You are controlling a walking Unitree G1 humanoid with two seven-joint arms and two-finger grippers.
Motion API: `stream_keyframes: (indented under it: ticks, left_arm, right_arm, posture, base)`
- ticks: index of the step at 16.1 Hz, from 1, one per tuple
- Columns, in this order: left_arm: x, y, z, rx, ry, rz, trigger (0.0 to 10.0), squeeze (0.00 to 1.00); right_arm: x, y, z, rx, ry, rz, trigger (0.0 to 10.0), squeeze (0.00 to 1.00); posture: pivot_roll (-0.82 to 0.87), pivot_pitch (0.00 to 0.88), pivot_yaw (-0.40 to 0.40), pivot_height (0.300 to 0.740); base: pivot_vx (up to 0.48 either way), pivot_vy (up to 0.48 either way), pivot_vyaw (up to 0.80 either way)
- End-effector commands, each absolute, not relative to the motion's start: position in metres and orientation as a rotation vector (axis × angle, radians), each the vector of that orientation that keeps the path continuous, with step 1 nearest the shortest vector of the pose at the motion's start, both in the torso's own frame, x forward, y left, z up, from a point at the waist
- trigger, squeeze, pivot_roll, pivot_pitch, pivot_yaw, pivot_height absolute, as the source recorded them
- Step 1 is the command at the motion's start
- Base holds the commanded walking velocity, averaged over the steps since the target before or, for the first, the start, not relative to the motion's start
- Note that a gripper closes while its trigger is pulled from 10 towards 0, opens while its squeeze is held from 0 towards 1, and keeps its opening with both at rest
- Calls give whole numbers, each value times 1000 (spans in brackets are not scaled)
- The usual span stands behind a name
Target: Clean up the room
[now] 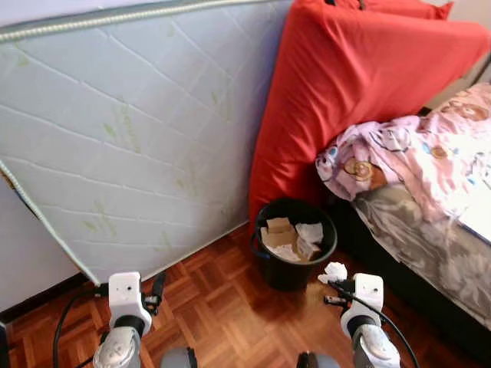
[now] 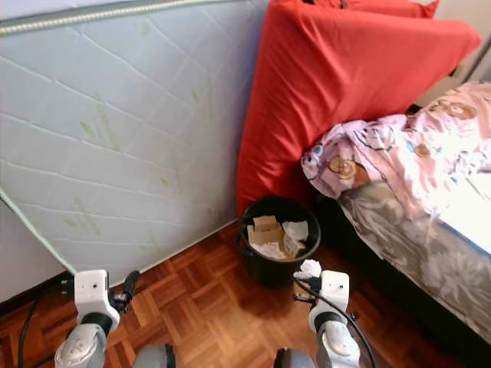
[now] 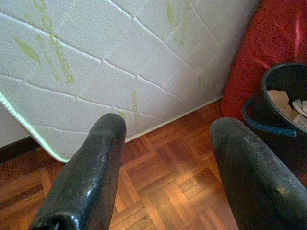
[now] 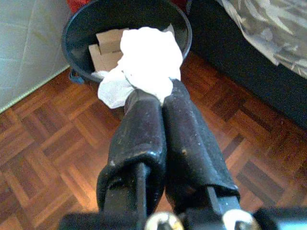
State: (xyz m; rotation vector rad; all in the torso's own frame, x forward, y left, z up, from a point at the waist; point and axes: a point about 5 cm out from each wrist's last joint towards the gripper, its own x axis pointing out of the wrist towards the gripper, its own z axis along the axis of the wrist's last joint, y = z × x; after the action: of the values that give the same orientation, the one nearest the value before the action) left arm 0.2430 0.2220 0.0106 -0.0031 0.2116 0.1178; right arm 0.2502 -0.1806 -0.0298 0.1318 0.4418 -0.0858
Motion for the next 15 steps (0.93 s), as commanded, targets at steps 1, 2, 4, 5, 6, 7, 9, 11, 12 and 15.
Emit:
stream_keyframes:
  ticks: [1,2,4,5,6,7,9,11,12,15]
  left_arm:
    - [242,222,8,-7,229,117,10000,0]
    - [242,222,8,-8,229,117,10000,0]
    - [242,222,8,-9,229,116,10000,0]
    - [242,222,8,-9,229,116,10000,0]
    - [243,222,8,-8,229,116,10000,0]
    - [243,222,9,-7,229,117,10000,0]
    - [243,223,9,-6,229,116,10000,0]
    - [243,223,9,-5,228,115,10000,0]
    - [244,223,9,-4,227,113,10000,0]
    - [244,224,10,-2,227,110,10000,0]
  right_arm:
    - [251,-181,-30,131,451,-85,10000,0]
    - [251,-181,-30,130,455,-80,10000,0]
    - [251,-180,-30,129,459,-73,10000,0]
    - [251,-180,-30,129,459,-73,10000,0]
    - [252,-179,-30,129,461,-71,10000,0]
    - [252,-178,-31,129,464,-68,10000,0]
    - [252,-178,-31,130,464,-66,10000,0]
    - [252,-177,-30,131,465,-64,10000,0]
    - [253,-176,-31,131,469,-61,10000,0]
    - [252,-174,-32,131,482,-54,10000,0]
  posture:
    - [50,0,-67,603]
    - [50,0,-67,603]
    - [50,0,-68,603]
    - [50,0,-68,603]
    - [50,0,-67,603]
    - [53,0,-66,603]
    - [52,0,-64,603]
    - [52,0,-63,603]
    - [52,0,-60,603]
    - [55,0,-60,603]
  base:
    - [300,0,0]
    - [304,0,0]
    - [302,0,0]
    - [300,0,0]
    - [300,0,0]
    - [304,0,0]
    - [309,0,0]
    - [309,0,0]
    - [307,0,0]
    - [310,0,0]
